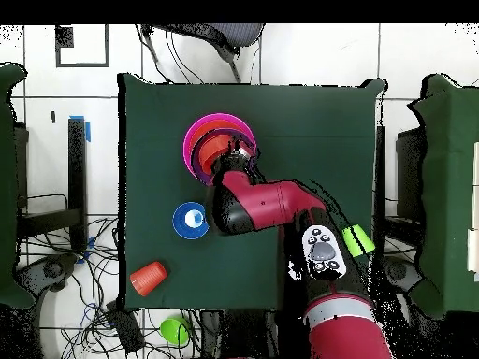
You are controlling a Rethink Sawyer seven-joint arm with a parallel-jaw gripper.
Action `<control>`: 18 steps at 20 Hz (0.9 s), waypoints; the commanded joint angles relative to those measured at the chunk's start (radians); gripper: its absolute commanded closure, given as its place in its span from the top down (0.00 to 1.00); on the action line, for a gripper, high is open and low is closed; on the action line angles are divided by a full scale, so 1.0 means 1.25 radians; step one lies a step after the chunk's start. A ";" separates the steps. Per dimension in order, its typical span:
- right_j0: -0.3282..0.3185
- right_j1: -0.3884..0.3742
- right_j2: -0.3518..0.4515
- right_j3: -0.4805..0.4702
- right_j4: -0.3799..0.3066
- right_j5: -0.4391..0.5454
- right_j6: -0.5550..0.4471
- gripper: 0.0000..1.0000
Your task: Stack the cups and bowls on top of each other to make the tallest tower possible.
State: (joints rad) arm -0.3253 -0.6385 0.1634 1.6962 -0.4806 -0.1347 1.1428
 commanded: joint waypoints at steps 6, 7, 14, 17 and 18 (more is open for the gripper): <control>0.034 0.113 0.088 -0.042 0.023 0.000 0.153 0.00; 0.036 0.112 0.085 -0.042 0.026 0.001 0.153 0.00; 0.051 0.114 0.069 -0.052 0.044 -0.001 0.157 0.00; 0.059 0.117 0.059 -0.059 0.052 -0.004 0.160 0.00; 0.061 0.116 0.056 -0.058 0.054 -0.005 0.161 0.00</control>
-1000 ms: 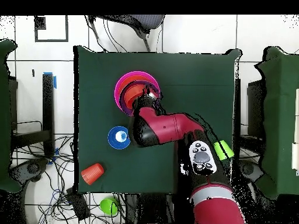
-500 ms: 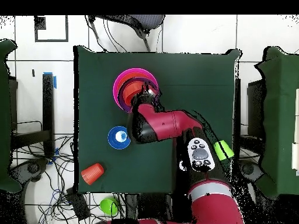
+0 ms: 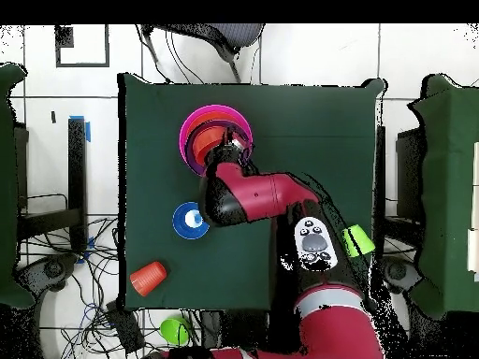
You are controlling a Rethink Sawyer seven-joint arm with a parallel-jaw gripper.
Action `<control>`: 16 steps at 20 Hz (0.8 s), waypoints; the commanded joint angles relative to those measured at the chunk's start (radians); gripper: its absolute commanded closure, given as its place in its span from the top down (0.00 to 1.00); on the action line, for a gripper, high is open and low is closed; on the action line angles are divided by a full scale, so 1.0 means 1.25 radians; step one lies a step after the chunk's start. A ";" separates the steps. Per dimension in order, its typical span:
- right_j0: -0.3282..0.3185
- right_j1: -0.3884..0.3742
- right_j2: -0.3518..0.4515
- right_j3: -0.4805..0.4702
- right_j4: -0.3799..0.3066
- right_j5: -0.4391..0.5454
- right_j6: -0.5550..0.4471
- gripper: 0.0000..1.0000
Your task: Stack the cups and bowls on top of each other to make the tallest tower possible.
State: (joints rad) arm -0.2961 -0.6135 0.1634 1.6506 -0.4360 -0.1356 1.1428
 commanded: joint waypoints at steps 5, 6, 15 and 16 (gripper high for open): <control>0.045 0.097 0.047 -0.024 0.026 -0.011 0.161 0.00; 0.046 0.097 0.046 -0.023 0.028 -0.014 0.162 0.00; 0.049 0.098 0.037 -0.021 0.022 0.010 0.139 0.00; 0.043 0.094 0.038 -0.013 0.007 0.040 0.119 0.00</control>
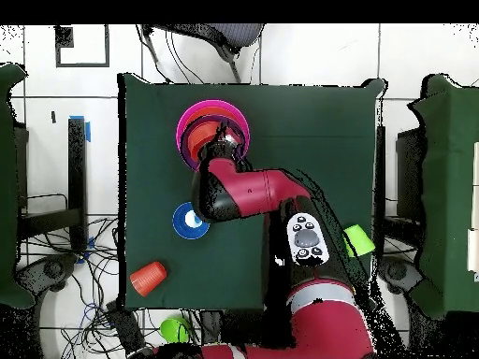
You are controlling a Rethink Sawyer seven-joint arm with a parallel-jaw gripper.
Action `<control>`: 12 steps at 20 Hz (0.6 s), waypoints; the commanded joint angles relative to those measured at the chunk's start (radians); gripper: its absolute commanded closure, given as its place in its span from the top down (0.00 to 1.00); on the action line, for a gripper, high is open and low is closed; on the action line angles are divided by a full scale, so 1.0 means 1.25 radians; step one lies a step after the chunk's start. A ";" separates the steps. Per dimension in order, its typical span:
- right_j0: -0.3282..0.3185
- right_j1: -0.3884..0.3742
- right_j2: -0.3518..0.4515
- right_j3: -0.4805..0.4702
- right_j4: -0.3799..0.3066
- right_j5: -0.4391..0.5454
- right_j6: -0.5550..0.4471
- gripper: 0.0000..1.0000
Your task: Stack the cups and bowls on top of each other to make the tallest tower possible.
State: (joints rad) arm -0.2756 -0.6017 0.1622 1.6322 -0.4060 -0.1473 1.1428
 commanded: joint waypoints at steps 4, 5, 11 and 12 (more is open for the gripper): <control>-0.019 0.049 0.079 0.059 -0.066 0.098 0.072 0.00; -0.024 0.044 0.084 0.068 -0.071 0.101 0.068 0.00; -0.012 0.027 0.063 0.079 -0.085 0.114 0.056 0.00; -0.002 0.027 0.053 0.076 -0.085 0.114 0.057 0.00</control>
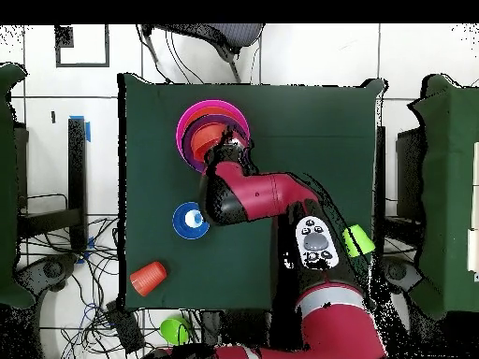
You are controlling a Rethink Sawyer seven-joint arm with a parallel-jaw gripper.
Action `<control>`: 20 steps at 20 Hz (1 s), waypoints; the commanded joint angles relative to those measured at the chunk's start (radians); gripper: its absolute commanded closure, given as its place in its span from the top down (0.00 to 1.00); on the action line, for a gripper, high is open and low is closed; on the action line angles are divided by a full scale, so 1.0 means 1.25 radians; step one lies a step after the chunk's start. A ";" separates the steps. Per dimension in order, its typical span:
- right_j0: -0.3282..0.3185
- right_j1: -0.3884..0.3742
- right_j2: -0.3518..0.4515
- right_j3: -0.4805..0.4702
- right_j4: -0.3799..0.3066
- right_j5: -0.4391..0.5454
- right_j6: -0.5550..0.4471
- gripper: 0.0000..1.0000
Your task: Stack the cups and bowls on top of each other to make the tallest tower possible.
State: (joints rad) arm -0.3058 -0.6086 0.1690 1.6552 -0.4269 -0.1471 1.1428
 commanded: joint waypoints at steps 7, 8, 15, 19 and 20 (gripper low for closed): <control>0.067 0.060 -0.002 0.030 -0.054 0.080 0.081 0.00; 0.067 0.053 0.003 0.034 -0.052 0.083 0.082 0.00; 0.078 0.058 -0.006 0.035 -0.040 0.071 0.099 0.00; 0.074 0.062 -0.004 0.036 -0.043 0.067 0.100 0.00; 0.067 0.064 0.000 0.037 -0.047 0.070 0.096 0.00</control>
State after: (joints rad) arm -0.2368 -0.6082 0.1277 1.6597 -0.4315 -0.1473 1.1428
